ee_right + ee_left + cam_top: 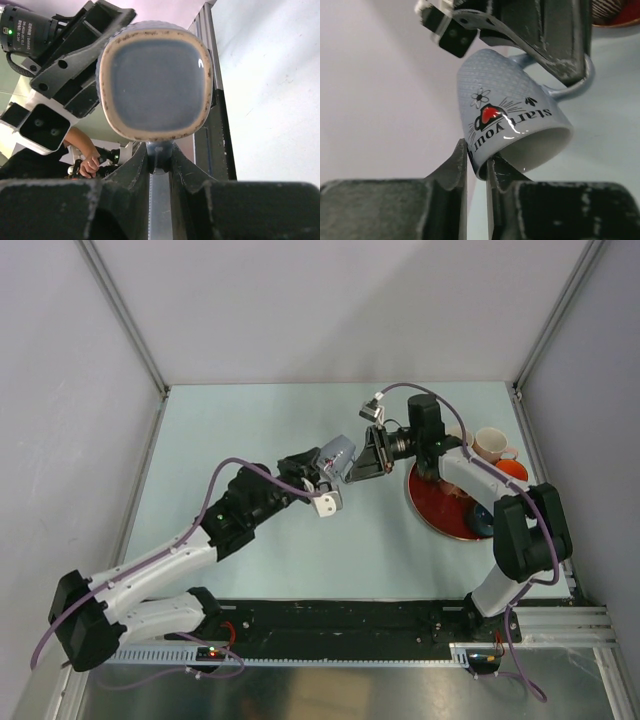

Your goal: Turn the mug right side up

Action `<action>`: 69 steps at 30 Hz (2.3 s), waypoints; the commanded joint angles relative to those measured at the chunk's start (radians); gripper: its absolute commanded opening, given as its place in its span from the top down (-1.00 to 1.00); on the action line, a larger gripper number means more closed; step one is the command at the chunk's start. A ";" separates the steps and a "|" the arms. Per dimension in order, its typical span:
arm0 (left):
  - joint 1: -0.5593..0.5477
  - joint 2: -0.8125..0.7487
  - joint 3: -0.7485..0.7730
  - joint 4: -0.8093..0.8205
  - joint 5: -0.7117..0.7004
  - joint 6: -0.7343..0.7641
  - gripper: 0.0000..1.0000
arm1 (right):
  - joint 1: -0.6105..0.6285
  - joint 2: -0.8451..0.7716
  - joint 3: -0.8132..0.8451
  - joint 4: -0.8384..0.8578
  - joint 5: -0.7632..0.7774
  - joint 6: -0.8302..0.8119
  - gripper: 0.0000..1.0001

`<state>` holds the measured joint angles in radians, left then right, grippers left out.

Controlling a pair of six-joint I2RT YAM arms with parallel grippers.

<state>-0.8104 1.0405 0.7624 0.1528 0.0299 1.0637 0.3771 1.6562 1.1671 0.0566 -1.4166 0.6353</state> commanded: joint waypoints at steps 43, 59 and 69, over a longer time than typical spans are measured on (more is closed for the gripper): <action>0.098 0.495 0.806 -1.093 0.127 -0.882 1.00 | 0.449 -0.285 0.008 -0.508 1.199 -1.421 -0.01; 0.121 0.481 0.780 -1.074 0.107 -0.917 -0.69 | 0.406 -0.333 -0.099 -0.483 1.208 -1.386 1.00; 0.126 0.458 0.764 -1.069 0.099 -0.893 -0.87 | 0.125 -0.533 -0.231 -0.614 1.128 -1.341 1.00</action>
<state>-0.6861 1.5387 1.5146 -0.9409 0.1127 0.1581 0.5999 1.2041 0.9573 -0.5201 -0.2577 -0.7361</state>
